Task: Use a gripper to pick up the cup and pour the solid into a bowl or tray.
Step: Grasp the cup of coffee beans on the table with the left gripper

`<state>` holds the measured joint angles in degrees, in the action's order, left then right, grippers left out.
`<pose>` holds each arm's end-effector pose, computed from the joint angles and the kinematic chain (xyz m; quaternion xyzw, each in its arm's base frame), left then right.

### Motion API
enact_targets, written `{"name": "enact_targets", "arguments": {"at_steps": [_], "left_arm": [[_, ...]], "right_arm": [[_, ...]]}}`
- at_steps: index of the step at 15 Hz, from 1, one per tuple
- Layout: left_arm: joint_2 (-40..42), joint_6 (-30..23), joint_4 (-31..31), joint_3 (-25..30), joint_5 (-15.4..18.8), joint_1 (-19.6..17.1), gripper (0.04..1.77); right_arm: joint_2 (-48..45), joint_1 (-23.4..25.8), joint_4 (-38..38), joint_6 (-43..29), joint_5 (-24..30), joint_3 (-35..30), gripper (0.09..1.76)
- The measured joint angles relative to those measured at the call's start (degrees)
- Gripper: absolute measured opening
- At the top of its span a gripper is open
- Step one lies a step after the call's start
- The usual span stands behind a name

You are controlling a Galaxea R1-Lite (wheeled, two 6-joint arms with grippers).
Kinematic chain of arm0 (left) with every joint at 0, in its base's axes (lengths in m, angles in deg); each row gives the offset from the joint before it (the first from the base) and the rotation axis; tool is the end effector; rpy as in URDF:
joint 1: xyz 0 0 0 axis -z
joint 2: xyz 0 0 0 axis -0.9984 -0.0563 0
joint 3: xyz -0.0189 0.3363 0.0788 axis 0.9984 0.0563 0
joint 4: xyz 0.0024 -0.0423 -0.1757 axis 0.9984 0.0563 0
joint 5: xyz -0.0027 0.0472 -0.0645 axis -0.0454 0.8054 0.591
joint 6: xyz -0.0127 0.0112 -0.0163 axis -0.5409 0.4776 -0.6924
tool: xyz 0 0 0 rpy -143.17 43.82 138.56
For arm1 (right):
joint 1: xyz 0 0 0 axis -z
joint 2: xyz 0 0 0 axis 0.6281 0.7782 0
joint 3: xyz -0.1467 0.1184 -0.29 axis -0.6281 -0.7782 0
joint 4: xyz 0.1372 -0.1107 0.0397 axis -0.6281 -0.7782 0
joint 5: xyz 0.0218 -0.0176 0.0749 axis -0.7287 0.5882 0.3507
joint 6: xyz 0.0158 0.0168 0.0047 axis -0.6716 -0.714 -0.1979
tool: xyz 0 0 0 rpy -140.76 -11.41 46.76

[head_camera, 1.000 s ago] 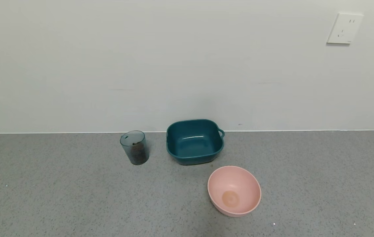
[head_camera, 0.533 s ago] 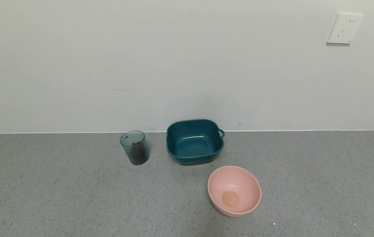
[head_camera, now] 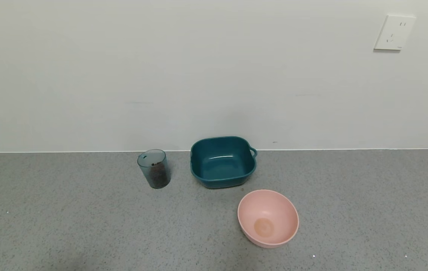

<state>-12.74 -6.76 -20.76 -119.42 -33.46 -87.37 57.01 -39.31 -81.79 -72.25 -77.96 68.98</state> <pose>-0.0516 0.0006 0.2444 -0.0433 -0.0118 0.0273 0.9986 -0.0782 -0.0006 0.0750 0.0046 0.0030 0.0021 1.0000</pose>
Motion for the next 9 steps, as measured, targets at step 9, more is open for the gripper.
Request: {"name": "enact_targets", "arguments": {"at_steps": [9], "left_arm": [[-33.9,0.1,-2.0,-9.0,2.7,1.8,1.72]], "right_arm": [[0.0,0.0,0.0,0.0,-0.1,0.0,1.71]]}}
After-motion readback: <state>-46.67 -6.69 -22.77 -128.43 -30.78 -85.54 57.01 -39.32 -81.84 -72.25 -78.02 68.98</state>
